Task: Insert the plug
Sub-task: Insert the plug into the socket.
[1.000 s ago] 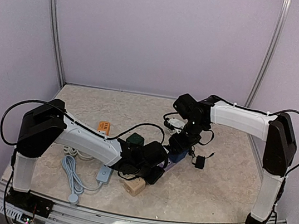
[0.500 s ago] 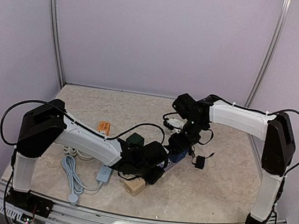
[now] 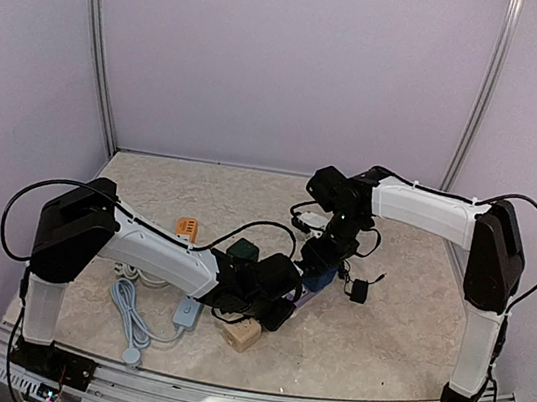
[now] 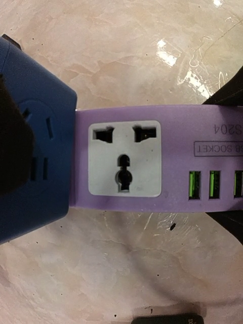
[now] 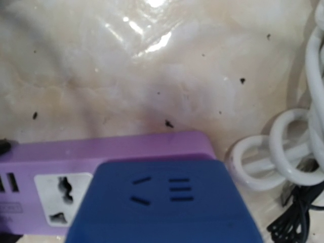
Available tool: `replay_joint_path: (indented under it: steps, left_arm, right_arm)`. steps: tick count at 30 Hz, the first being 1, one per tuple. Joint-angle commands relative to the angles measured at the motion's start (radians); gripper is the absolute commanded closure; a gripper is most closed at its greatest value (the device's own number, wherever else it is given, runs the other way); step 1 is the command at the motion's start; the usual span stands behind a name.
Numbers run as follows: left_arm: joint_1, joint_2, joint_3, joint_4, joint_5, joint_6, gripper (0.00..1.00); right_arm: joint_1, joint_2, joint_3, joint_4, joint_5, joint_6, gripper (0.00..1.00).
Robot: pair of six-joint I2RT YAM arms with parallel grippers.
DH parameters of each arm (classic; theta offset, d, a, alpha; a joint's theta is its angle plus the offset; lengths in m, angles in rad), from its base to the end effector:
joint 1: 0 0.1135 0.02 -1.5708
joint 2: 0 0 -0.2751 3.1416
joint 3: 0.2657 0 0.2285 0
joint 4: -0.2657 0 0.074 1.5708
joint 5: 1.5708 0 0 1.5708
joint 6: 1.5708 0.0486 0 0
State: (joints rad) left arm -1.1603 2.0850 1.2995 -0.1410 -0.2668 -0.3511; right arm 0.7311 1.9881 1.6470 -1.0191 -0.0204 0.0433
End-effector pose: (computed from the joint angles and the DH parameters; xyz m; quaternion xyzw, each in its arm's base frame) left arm 0.1818 -0.3857 0.1429 0.3314 0.8808 -0.1234 0.3149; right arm 0.2859 0.2578 0.2279 -0.3363 0.9358 0.0491 0.0935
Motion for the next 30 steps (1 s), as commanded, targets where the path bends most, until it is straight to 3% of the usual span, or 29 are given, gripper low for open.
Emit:
replay_joint_path:
  steps: [1, 30]
  left_arm:
    - [0.008, 0.029, -0.011, -0.020, 0.004, -0.019, 0.80]
    - [0.012, 0.010, -0.020, -0.025, 0.003, -0.023, 0.80]
  right_arm:
    - [0.014, 0.030, 0.002, -0.072, 0.008, -0.004, 0.99]
    - [0.014, 0.024, 0.013, -0.080, -0.001, -0.004, 0.99]
